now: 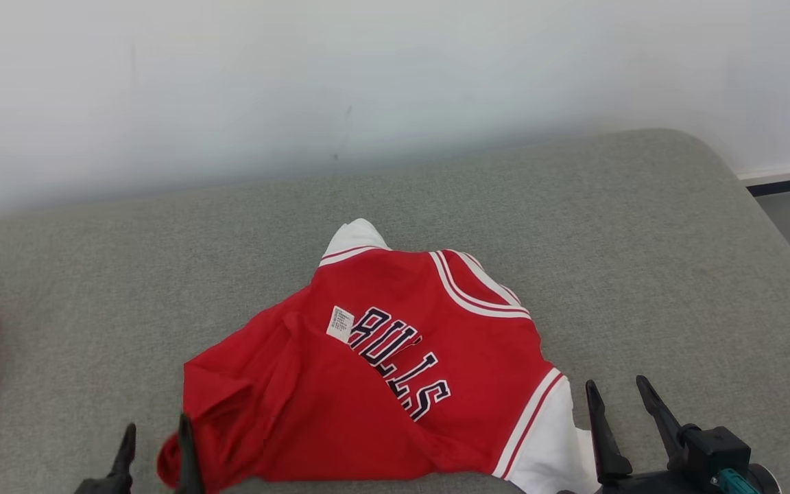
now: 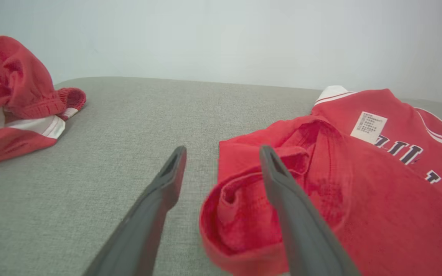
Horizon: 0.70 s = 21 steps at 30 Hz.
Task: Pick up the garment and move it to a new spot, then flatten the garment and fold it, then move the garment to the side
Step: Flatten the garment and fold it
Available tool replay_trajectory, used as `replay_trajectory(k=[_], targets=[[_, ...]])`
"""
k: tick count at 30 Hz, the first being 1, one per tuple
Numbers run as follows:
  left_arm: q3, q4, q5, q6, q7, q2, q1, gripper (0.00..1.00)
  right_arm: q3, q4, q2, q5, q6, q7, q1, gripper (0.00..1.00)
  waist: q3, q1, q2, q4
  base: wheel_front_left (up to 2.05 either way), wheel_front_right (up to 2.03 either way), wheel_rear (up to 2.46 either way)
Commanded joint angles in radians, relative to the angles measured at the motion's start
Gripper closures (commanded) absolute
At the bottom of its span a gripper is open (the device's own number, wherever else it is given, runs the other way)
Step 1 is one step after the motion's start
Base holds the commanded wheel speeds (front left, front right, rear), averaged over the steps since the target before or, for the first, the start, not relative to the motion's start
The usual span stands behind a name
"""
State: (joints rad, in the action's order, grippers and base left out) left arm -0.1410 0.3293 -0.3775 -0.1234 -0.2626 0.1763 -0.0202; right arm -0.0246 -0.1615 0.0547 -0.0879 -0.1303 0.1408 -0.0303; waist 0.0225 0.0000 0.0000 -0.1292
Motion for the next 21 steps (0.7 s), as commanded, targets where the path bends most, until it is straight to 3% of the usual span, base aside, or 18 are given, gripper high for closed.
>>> replay_trajectory(k=[1, 11, 17, 21], targets=[[0.015, -0.031, 0.025, -0.006, -0.003, -0.002, -0.014, 0.00, -0.002, 0.003, 0.002, -0.004, -0.001, -0.002, -0.001, 0.00, -0.001, 0.0000, 0.0000, 0.008, 0.00, 0.00, 0.00], [-0.005, -0.082, 0.085, 0.059, 0.031, 0.069, -0.169, 0.00, 0.021, -0.019, -0.001, -0.015, -0.001, 0.013, 0.020, 0.00, 0.016, 0.0000, 0.0000, -0.007, 0.00, 0.00, 0.00], [-0.030, -0.073, 0.065, 0.128, 0.141, 0.108, -0.322, 0.00, 0.043, -0.059, -0.004, -0.029, -0.001, 0.038, 0.057, 0.00, 0.051, 0.0000, 0.0000, -0.054, 0.00, 0.00, 0.00], [-0.053, -0.041, 0.029, 0.187, 0.269, 0.136, -0.413, 0.00, 0.067, -0.106, -0.005, -0.058, -0.001, 0.069, 0.098, 0.00, 0.096, 0.0000, 0.0000, -0.106, 0.00, 0.00, 0.00]])
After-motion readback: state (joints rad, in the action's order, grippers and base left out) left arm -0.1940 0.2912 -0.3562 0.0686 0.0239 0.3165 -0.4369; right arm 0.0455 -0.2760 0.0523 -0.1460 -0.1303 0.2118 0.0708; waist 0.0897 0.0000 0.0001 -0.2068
